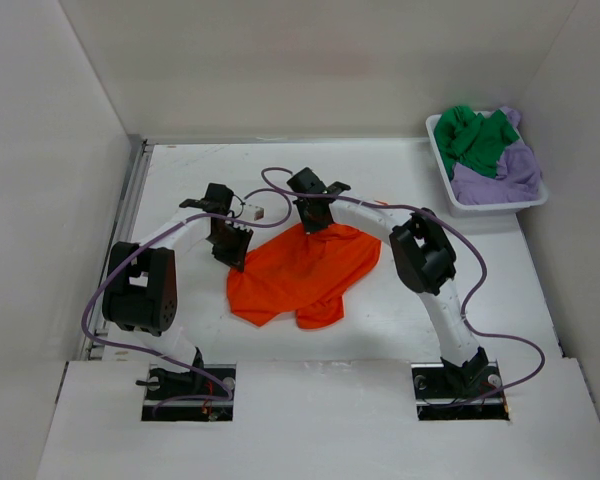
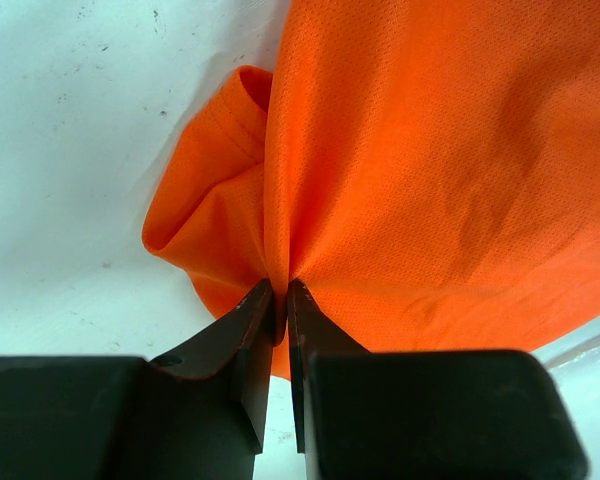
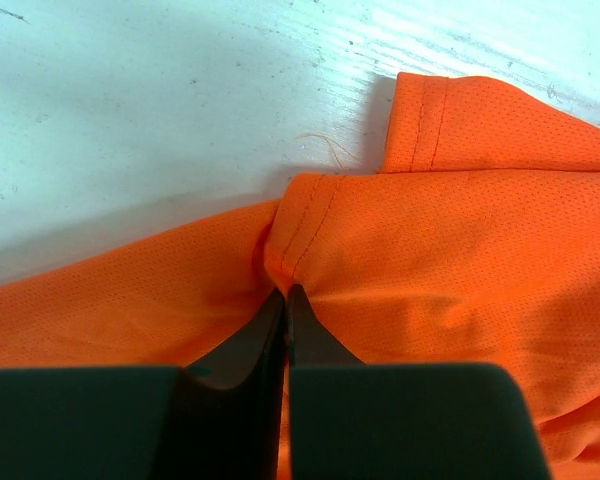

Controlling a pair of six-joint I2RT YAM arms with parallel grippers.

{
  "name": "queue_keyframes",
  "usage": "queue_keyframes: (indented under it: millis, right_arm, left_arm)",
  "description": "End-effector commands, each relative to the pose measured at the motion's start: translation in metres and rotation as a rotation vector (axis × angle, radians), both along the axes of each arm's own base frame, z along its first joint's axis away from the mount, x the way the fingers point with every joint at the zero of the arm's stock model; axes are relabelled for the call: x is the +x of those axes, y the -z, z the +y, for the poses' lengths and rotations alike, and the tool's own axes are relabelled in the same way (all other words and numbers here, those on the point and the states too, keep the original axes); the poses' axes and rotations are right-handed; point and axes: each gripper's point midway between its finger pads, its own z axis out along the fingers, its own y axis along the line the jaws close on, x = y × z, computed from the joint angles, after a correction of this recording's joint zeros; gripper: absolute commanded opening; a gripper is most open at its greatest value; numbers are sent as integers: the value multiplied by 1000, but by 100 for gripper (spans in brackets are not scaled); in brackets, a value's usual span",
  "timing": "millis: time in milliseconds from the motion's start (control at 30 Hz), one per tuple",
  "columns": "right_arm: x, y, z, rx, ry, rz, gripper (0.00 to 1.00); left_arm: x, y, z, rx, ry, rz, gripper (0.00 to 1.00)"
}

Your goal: Fold and stack the t-shirts

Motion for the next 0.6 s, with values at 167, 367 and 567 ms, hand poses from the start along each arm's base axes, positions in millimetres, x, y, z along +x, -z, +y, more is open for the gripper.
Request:
queue_keyframes:
  millis: [167,367,567]
  right_arm:
    - [15,-34,-8,43,31,-56,19]
    - [15,-20,-10,39,36,-29,15]
    - [21,-33,-5,68,39,-65,21]
  left_arm:
    - [16,-19,-2,-23,-12,-77,9]
    - [16,-19,-2,-22,-11,-76,9]
    - [14,-18,-3,-21,-6,-72,9]
